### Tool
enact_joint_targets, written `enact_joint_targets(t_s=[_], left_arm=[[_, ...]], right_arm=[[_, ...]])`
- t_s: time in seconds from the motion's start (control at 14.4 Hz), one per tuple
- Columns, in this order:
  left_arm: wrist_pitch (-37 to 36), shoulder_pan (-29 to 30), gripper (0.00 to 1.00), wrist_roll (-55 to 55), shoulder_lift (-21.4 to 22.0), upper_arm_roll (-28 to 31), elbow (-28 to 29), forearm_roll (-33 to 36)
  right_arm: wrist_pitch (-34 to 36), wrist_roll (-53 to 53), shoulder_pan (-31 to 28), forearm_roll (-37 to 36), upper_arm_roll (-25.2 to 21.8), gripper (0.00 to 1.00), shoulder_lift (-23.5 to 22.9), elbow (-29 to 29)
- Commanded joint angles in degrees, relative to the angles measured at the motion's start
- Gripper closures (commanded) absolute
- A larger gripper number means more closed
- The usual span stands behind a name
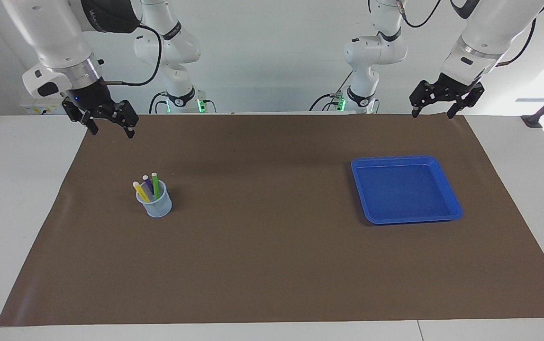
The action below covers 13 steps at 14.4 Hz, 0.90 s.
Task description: Right arm passes pens to left for tray arrangement
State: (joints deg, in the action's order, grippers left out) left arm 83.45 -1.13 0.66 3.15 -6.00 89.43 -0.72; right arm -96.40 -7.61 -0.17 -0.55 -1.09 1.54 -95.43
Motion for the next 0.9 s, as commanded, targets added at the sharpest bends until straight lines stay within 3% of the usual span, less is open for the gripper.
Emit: enact_joint_targets(t_s=[0.0,0.21,0.62,0.83], left_arm=[[-0.6,0.2,0.0,0.8,2.5,0.1,1.8,-0.6],[3.4,0.2,0.0,4.1,4.7,0.2,7.2,-2.1],[25.8,-2.2,0.0,16.4,5.5,0.1,23.6,-11.4],[37.3,-4.1,0.0,30.1,5.2,0.1,31.0,-15.3]], right_arm=[[-6.8,-0.1,-0.2,0.8,-0.6,0.0,3.0,-8.7],[-12.7,-1.2,-0.2,0.4,-0.6,0.0,1.5,-13.3],[-26.7,-1.2,-0.2,0.3,-0.7,0.02,-2.9,-21.1],[-29.7,-0.7,-0.2,0.2,-0.7,0.06,-3.3,-24.1]])
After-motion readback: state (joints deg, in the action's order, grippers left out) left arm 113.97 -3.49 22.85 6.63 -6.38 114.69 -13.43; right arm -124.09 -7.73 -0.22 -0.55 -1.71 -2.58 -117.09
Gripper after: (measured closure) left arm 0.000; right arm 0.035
